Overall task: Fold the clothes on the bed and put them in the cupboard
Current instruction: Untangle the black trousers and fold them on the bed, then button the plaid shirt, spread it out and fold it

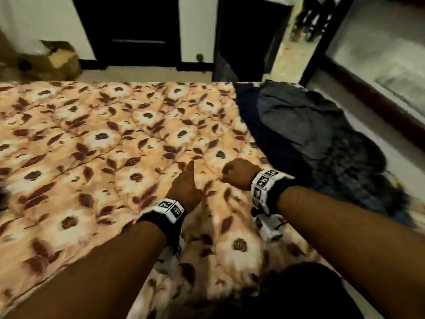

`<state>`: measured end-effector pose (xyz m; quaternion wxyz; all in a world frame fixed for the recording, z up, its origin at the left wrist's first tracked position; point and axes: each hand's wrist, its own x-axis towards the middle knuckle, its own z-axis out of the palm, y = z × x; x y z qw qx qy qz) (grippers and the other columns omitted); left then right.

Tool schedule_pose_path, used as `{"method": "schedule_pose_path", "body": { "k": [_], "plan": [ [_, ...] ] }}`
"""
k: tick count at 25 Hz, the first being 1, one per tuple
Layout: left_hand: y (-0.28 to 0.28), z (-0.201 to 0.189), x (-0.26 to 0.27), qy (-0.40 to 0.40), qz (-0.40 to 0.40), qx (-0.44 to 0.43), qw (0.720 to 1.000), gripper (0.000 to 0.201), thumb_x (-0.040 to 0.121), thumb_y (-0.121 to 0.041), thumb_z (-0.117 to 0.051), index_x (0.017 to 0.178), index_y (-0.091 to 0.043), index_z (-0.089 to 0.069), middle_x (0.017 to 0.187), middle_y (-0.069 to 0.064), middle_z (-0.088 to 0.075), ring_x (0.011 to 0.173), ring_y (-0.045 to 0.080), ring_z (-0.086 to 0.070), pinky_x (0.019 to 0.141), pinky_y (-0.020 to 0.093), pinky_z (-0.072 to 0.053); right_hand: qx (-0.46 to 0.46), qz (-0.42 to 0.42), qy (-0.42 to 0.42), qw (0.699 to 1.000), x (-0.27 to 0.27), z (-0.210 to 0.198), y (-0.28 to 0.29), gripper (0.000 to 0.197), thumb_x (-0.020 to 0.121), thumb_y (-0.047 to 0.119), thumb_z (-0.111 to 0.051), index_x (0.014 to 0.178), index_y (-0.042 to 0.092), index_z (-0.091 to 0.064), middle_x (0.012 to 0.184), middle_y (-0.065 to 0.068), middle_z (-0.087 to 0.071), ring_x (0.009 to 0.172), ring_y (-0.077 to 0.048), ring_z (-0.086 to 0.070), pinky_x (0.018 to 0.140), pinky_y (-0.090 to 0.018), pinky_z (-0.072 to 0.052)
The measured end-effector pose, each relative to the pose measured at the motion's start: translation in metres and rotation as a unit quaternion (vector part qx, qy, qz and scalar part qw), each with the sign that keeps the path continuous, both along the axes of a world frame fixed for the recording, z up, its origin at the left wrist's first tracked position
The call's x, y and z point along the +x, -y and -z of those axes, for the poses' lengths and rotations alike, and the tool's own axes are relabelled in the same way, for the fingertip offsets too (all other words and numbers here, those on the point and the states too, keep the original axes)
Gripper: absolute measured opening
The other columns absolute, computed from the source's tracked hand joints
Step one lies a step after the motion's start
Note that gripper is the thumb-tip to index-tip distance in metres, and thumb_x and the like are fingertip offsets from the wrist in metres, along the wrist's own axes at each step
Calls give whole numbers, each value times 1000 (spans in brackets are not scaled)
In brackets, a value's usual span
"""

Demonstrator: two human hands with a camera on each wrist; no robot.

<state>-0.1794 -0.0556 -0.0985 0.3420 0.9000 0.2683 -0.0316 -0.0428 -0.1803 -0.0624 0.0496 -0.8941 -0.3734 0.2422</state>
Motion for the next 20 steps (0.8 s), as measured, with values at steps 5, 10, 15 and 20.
{"method": "schedule_pose_path", "body": {
  "k": [5,10,15,20],
  "plan": [
    [115,20,120,-39,150,-16,988,84,89,-21,-66,155,-13,-14,157,15,-26,143,28,-27,111,31,-25,-101,176,91,975,98,31,184,55,82,51,-63,129,26,-50,141,-12,-37,131,-37,-35,104,-53,-33],
    [180,36,138,-53,233,6,971,62,92,-16,-60,149,-11,-34,148,15,-40,135,29,-39,102,26,-29,-63,200,138,968,105,66,275,50,89,41,-58,135,23,-47,150,-4,-35,137,-28,-30,109,-50,-30],
    [180,8,103,-9,225,-32,974,54,92,-17,-63,143,-18,-45,146,7,-45,130,23,-46,105,27,-35,13,230,143,962,83,53,264,27,96,32,-49,108,11,-59,116,-12,-61,106,-32,-55,80,-36,-42],
    [154,-18,52,11,212,-2,977,49,93,-22,-63,140,-17,-49,138,4,-52,128,20,-49,99,21,-34,-15,234,191,953,58,26,256,21,95,18,-47,112,15,-58,114,-12,-62,107,-33,-56,88,-39,-44]
  ]
}}
